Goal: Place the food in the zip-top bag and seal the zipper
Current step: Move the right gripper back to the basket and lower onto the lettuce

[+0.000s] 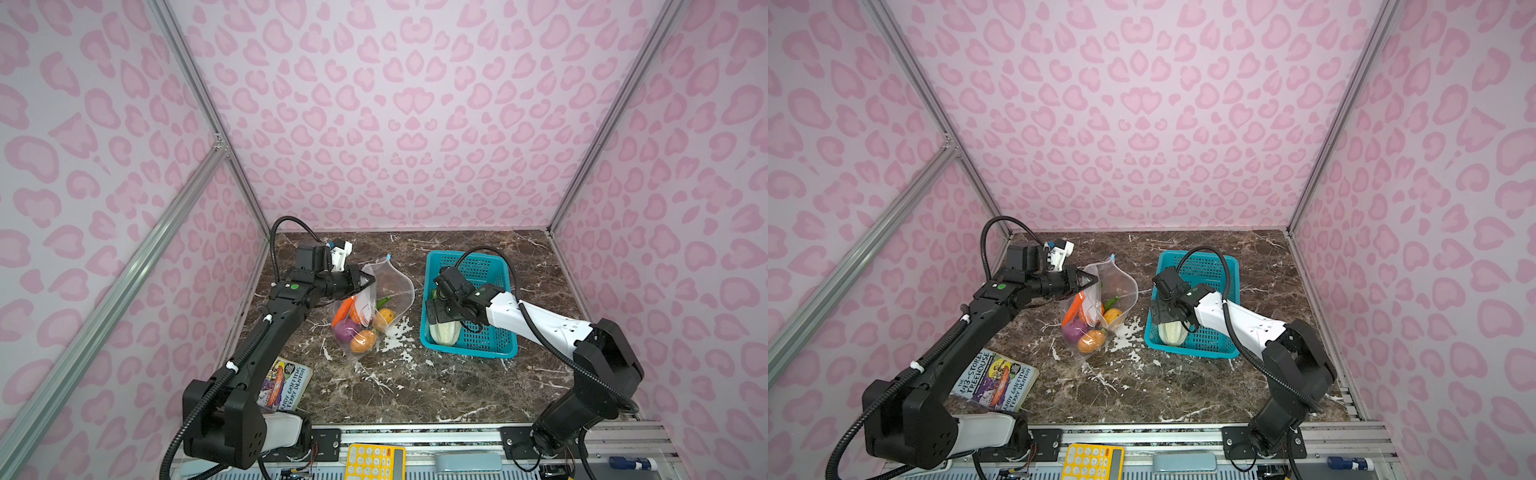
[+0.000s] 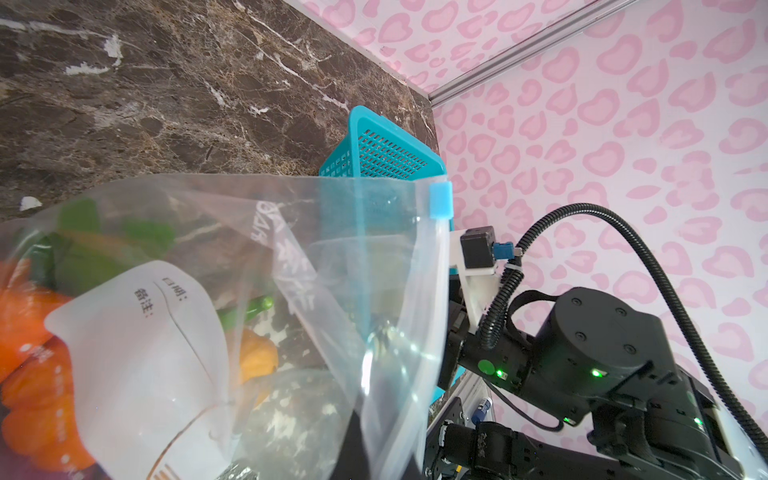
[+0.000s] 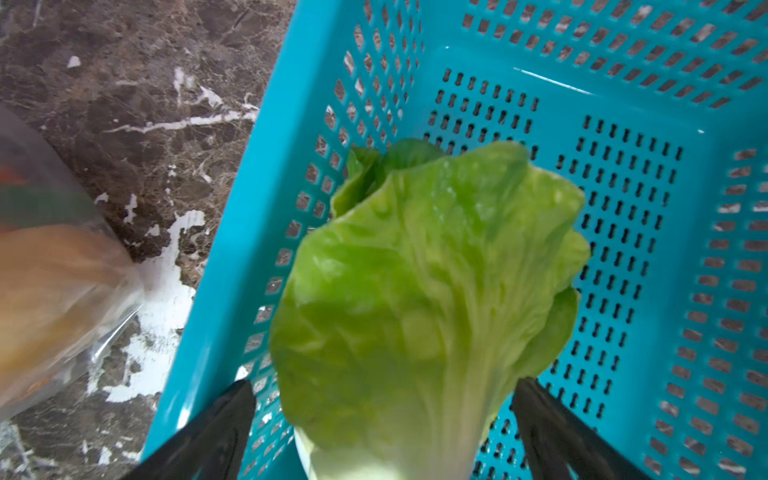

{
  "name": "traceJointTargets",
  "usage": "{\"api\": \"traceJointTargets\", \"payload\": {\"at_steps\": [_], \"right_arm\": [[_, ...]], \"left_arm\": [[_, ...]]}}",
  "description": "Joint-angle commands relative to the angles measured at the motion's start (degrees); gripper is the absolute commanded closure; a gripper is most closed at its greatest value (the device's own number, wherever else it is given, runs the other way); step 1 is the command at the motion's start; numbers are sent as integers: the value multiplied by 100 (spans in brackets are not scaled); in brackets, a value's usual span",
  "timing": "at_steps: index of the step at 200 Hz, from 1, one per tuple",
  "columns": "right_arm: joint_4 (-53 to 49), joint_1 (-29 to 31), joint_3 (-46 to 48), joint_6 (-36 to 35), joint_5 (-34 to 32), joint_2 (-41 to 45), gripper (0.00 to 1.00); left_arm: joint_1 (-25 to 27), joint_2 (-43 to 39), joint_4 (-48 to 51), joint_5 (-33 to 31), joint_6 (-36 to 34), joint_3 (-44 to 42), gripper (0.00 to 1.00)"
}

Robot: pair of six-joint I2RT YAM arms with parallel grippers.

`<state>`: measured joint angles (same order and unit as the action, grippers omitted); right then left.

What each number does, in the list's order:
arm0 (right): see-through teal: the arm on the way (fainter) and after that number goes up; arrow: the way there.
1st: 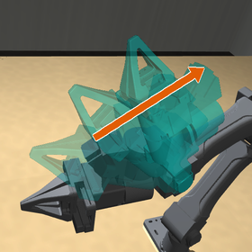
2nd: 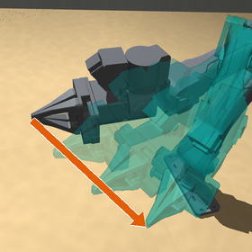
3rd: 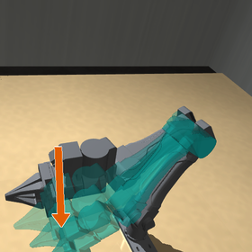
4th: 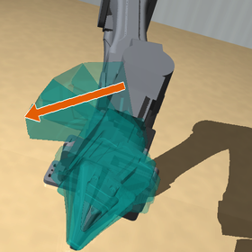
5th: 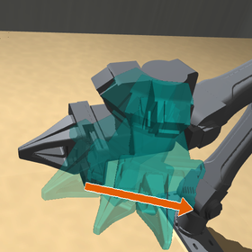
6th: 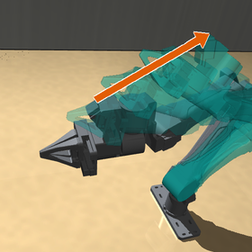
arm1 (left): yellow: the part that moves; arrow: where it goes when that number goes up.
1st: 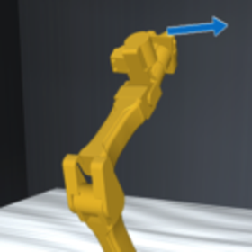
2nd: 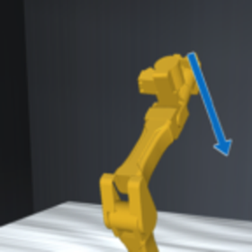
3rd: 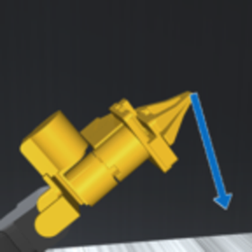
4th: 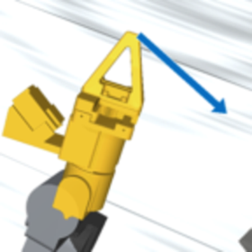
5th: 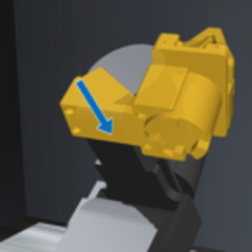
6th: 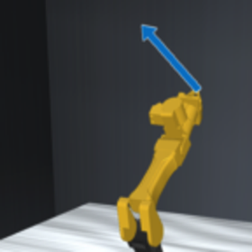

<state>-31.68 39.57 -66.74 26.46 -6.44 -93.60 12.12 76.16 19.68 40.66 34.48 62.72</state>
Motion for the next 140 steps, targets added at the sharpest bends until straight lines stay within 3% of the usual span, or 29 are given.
{"api": "traceJointTargets", "payload": {"at_steps": [1, 140], "right_arm": [[-129, 24, -46, 129, -296, -120, 1], [-32, -419, -81, 471, -519, -685, 1]], "left_arm": [[5, -49, -131, 29, -25, -5, 97], [4, -48, -131, 20, -38, -5, 97]]}}
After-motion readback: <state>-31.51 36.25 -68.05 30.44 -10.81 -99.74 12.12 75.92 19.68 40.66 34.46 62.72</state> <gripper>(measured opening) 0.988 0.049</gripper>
